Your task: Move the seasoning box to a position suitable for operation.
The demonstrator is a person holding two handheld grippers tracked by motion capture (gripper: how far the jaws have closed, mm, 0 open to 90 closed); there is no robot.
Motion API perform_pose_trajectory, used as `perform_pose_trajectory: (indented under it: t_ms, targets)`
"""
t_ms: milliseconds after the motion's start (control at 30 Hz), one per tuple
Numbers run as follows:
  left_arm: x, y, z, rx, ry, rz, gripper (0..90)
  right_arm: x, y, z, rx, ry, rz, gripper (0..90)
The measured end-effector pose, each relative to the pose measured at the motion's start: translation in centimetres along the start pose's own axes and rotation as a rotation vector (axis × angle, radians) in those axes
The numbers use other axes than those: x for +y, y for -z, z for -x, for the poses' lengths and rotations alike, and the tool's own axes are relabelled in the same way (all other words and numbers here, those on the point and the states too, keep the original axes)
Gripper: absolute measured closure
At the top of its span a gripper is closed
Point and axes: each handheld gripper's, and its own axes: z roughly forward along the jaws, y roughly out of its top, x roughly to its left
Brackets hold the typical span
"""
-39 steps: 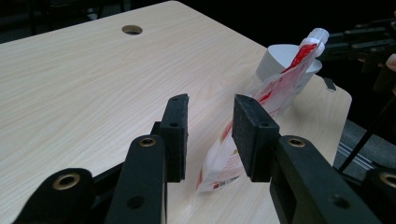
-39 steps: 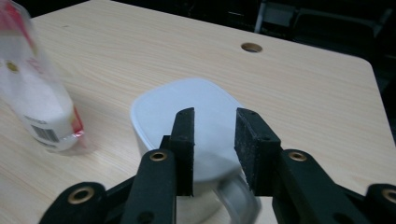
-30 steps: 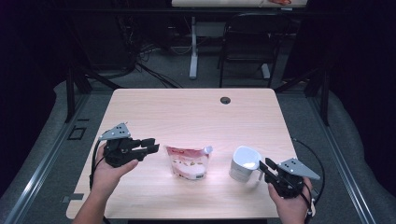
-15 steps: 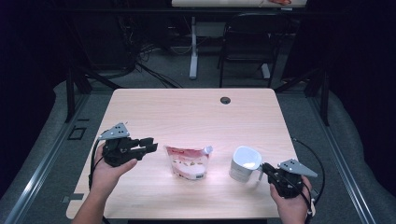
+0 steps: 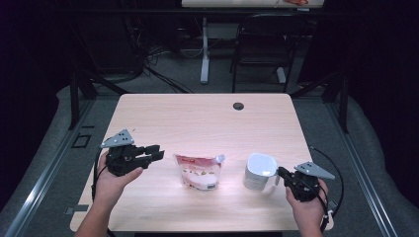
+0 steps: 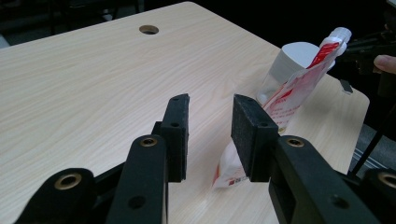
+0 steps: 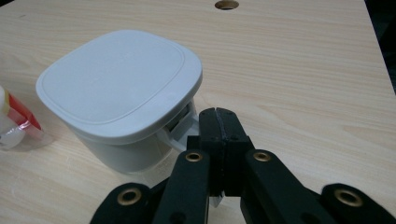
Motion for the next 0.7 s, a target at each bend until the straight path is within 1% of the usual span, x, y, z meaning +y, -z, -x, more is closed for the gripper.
perform_pose_trajectory:
  t_ms: [33,133,200,233,267,333,400,433,500,600,700]
  targets:
    - [0.0,0.0,0.0,0.002,0.002,0.002,67.1,0.1,0.0,0.1,0.003,-0.006,-0.002,90.0]
    - [-0.1,0.0,-0.1,0.005,0.004,0.002,67.2,0.6,0.3,0.3,0.010,-0.020,0.014,90.0]
    - [-0.1,0.1,-0.2,0.007,0.002,0.001,67.2,1.1,0.7,0.3,0.026,-0.036,0.040,90.0]
    - [-0.1,0.1,-0.2,0.008,0.004,0.003,67.2,1.6,1.2,0.1,0.024,-0.039,0.063,87.5]
    - [-0.1,0.1,-0.2,0.008,0.006,0.002,67.2,1.6,1.2,0.1,0.024,-0.039,0.063,87.5]
    - [-0.1,0.2,-0.3,0.007,0.008,0.002,67.2,2.0,1.5,-0.2,0.022,-0.038,0.079,85.8]
    - [-0.1,0.2,-0.3,0.009,0.009,0.003,67.2,2.3,1.7,-0.7,0.020,-0.022,0.078,83.8]
    - [-0.1,0.2,-0.3,0.011,0.008,0.003,67.2,2.5,1.7,-1.1,0.013,-0.002,0.071,82.8]
    - [-0.1,0.2,-0.3,0.009,0.007,0.002,67.2,2.6,1.7,-1.2,0.012,0.003,0.072,82.1]
    - [-0.1,0.2,-0.3,0.013,0.002,0.000,67.2,2.7,1.4,-1.3,0.010,0.009,0.055,82.2]
    - [-0.1,0.2,-0.3,0.015,0.005,0.005,67.2,2.7,1.2,-1.3,0.016,0.000,0.049,82.2]
